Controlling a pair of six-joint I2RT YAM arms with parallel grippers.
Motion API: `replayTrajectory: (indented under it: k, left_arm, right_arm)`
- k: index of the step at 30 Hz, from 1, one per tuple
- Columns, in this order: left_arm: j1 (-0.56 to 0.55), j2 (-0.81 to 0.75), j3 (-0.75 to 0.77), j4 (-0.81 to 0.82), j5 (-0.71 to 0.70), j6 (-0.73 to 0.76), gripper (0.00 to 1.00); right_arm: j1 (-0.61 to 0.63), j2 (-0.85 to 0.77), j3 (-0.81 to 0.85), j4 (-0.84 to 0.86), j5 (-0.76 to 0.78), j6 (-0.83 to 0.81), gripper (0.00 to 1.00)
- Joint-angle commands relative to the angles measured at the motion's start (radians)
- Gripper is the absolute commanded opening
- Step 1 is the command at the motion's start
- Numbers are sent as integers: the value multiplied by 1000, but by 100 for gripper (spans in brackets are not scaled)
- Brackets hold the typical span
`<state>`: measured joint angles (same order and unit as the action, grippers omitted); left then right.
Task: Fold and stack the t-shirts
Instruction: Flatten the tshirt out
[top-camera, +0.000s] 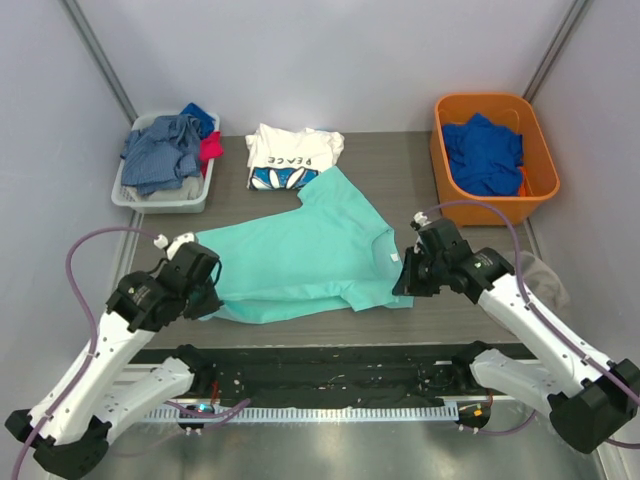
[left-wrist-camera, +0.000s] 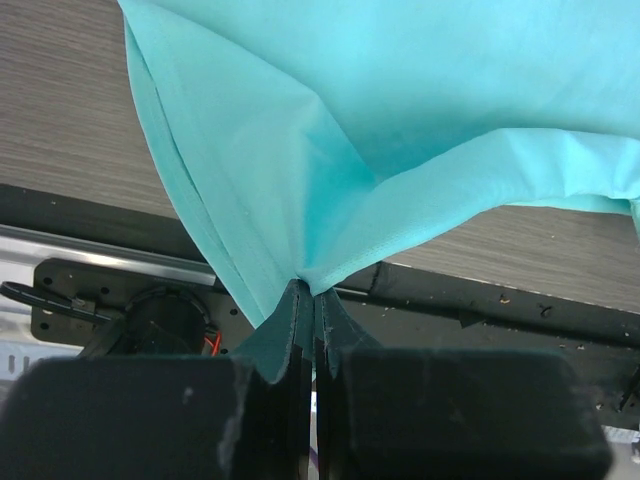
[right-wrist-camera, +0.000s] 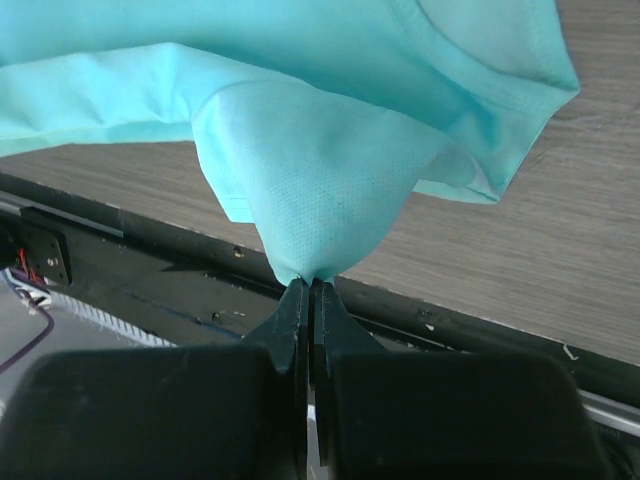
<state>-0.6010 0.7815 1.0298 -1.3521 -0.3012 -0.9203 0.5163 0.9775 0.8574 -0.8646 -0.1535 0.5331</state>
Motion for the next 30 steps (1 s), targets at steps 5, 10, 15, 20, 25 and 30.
replayTrajectory:
  k: [5, 10, 15, 20, 25, 30]
  left_arm:
    - [0, 58, -8, -108, 39, 63, 0]
    - [-2, 99, -14, -85, 47, 89, 0]
    - [-2, 104, -37, -76, 47, 95, 0]
    - [0, 82, -57, -91, 50, 93, 0]
    - [0, 61, -60, -139, 31, 92, 0]
    - [0, 70, -57, -202, -6, 93, 0]
  right_arm:
    - [7, -95, -23, -108, -119, 7, 1]
    - [7, -151, -50, -137, -133, 19, 1]
    - [7, -163, -60, -152, -129, 25, 1]
    - [8, -158, -70, -148, -138, 21, 1]
    - [8, -154, -52, -136, -98, 22, 1]
    - [7, -122, -18, -88, 2, 33, 1]
